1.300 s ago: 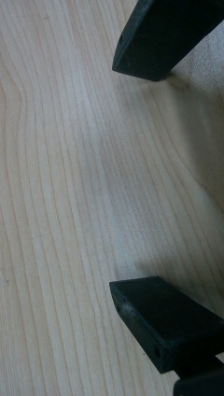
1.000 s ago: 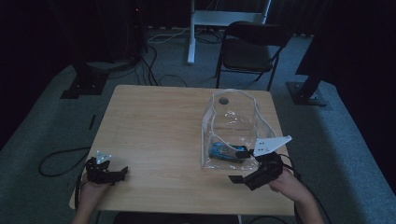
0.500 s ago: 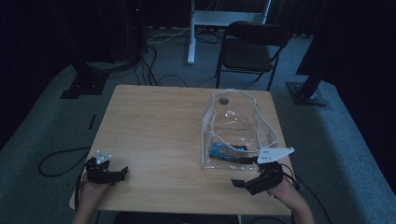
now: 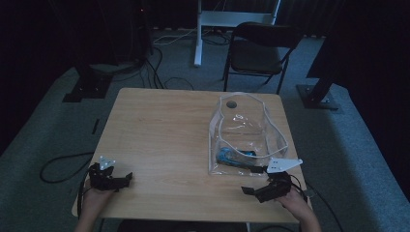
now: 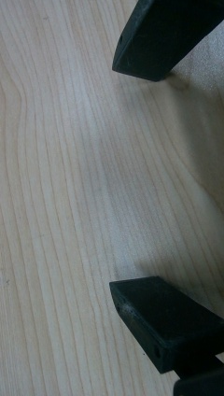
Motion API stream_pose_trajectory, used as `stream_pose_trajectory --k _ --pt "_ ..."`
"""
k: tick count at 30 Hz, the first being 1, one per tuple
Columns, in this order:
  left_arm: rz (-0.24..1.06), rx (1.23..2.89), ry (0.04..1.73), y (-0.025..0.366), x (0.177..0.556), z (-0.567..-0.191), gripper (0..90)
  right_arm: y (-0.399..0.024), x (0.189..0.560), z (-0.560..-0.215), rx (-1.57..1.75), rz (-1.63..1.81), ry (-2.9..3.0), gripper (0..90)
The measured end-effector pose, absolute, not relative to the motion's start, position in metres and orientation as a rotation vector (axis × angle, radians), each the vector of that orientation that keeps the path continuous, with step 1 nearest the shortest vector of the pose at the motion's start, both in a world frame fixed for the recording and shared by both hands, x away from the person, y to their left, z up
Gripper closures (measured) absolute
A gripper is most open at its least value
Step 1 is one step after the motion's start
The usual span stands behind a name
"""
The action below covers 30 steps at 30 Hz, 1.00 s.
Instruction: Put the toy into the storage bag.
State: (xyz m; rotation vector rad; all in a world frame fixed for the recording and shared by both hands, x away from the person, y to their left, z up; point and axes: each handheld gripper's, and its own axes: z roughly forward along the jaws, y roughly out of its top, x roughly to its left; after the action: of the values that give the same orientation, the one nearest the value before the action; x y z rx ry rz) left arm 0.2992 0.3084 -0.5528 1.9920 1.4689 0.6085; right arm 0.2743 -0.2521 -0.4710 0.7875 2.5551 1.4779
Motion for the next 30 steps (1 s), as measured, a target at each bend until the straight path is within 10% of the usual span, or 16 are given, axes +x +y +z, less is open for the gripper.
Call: stream_pose_trajectory --k 30 --pt "0.608 1.992 1.469 0.308 0.299 -0.553 0.4 -0.287 0.283 -0.543 1.046 1.309 2.474 12.5"
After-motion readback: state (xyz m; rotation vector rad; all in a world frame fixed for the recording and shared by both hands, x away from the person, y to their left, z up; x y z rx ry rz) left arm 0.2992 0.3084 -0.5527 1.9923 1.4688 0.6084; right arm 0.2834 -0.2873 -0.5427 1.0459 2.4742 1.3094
